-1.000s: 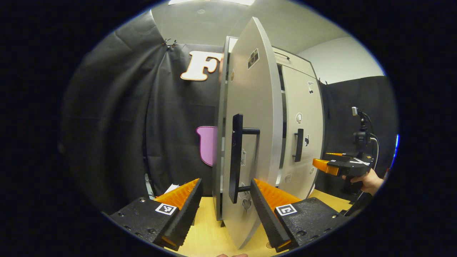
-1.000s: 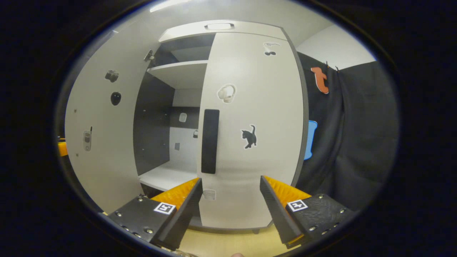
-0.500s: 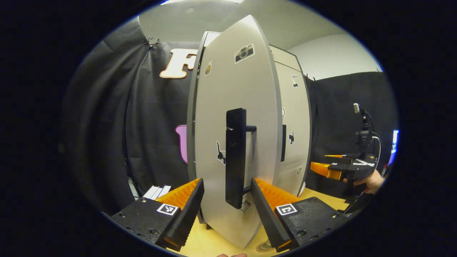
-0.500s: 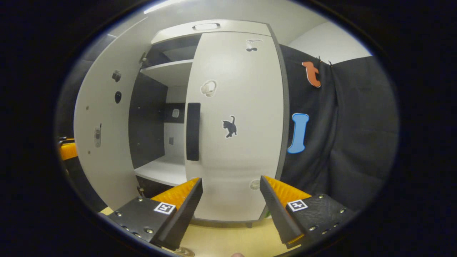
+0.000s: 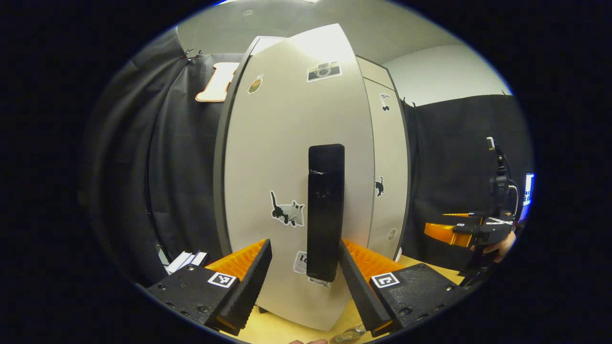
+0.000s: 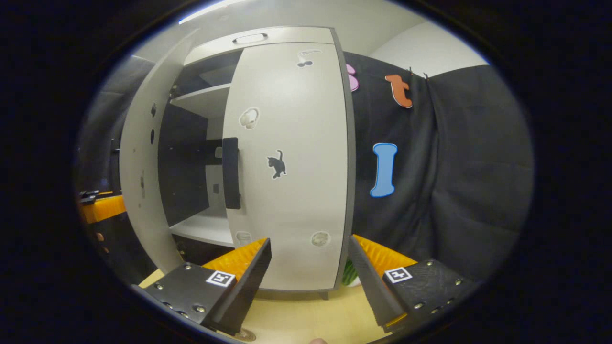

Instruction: Grasp the bottle in the cabinet with the left hand and place it on the coaster, then close the right door with the right hand and the left door with the left hand.

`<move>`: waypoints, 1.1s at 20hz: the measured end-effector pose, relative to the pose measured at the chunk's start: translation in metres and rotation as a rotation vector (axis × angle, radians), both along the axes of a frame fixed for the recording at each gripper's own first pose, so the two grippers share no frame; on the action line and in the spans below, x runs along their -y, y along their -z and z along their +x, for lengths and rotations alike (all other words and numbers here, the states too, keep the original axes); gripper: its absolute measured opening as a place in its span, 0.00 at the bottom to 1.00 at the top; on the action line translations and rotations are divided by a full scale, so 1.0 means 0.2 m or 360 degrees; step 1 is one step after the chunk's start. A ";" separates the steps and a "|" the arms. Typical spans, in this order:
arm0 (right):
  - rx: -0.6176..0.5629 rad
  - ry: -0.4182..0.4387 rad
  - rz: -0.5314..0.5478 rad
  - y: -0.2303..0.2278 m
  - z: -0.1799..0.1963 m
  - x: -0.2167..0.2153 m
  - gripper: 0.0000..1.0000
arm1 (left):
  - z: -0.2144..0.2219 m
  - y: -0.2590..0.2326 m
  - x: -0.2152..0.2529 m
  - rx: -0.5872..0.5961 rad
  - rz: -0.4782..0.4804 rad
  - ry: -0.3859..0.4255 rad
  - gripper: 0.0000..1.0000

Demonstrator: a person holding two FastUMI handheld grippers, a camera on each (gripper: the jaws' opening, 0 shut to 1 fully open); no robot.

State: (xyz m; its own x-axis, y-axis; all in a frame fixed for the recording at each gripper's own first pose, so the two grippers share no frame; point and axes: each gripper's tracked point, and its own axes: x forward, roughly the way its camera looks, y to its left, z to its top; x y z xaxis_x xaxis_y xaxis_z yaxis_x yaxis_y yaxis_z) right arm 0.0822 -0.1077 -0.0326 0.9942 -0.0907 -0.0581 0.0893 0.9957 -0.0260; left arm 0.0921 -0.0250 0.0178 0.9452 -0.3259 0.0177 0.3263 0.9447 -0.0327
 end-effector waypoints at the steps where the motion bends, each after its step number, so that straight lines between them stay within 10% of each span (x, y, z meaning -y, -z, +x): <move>1: 0.0002 0.0005 -0.0005 -0.01 0.00 0.02 0.98 | 0.03 0.01 0.03 -0.0008 -0.0014 0.0008 0.88; 22: -0.0039 -0.0105 -0.0030 0.03 -0.06 0.02 0.98 | 0.43 0.04 0.29 -0.0110 -0.0093 -0.0213 0.93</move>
State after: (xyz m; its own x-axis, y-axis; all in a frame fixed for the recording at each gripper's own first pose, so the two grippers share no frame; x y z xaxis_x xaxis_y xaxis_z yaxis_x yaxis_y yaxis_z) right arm 0.0712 -0.1108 -0.0382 0.9964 -0.0262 -0.0811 0.0225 0.9987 -0.0464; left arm 0.1789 -0.0837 0.0091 0.9798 -0.1970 -0.0338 0.1924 0.9754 -0.1072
